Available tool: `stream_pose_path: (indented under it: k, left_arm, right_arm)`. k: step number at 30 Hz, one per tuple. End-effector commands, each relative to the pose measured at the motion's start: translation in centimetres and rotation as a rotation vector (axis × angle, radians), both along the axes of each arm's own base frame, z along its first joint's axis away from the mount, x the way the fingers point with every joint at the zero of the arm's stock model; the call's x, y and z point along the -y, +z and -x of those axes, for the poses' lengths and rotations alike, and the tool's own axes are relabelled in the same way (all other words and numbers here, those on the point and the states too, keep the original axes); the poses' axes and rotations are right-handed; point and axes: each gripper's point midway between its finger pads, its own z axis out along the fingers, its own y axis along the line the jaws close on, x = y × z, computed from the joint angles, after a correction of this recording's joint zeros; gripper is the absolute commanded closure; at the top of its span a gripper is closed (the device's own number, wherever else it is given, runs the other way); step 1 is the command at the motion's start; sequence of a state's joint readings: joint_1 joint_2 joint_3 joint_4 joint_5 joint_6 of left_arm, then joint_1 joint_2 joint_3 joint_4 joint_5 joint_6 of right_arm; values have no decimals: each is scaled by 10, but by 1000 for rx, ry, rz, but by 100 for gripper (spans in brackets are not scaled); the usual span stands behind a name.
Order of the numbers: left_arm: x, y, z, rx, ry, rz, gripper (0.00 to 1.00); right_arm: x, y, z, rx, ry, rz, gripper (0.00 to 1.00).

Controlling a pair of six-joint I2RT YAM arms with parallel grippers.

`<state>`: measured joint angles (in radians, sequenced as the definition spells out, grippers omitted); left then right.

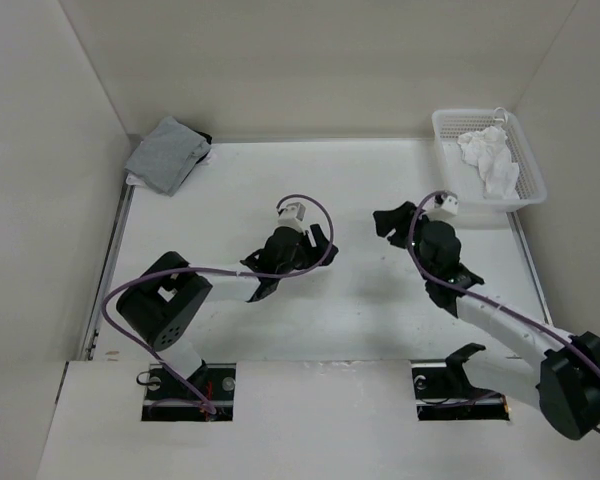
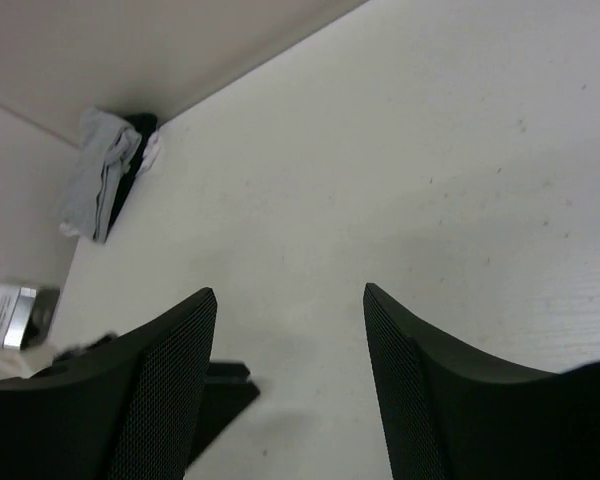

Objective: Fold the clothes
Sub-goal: Grab the tank top from the pile

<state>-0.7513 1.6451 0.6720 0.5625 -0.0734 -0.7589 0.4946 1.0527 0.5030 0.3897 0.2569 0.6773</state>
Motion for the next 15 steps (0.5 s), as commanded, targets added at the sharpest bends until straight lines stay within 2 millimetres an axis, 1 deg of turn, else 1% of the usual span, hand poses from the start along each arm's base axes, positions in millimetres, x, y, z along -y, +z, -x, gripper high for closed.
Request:
stream_pose_path:
  k: [1,2,3,4,5,7,9,10,11,12,13,14,15]
  left_arm:
    - [15,42,11,117,-74,61,35]
    - [17,41,15,122,-88,56,35]
    - [19,40,18,126,-98,50,35]
    - [21,38,20,129,-110,44,35]
    - [22,37,22,128,-115,41,35]
    - [26,38,25,132,-122,43,35]
    - [29,40,28,144,-132,44,35]
    - [29,40,28,148,-135,42,35]
    - [30,38,29,146,-139,42,35]
    - [30,38,28,144,-139,46,35]
    - [30,37,28,141,-139,45,35]
    - [30,37,28,139,-141,48,35]
    - [29,37,28,137,-141,52,35]
  right_arm:
    - [28,40,-40,57,-123,-2,40]
    - [43,44,-56,61,-173,6,45]
    - [51,47,-66,61,-199,8,49]
    - [65,53,-84,65,-240,8,59]
    - [78,55,-97,64,-276,5,66]
    - [100,61,-123,60,-330,9,78]
    - [130,64,-153,42,-391,24,88]
    - [145,63,-166,27,-420,40,91]
    - [167,57,-181,-4,-464,64,92]
    - [186,52,-192,-33,-502,79,93]
    - [212,43,-206,-77,-554,96,93]
    - [229,36,-216,-107,-588,108,92]
    - [253,26,-227,-138,-635,123,89]
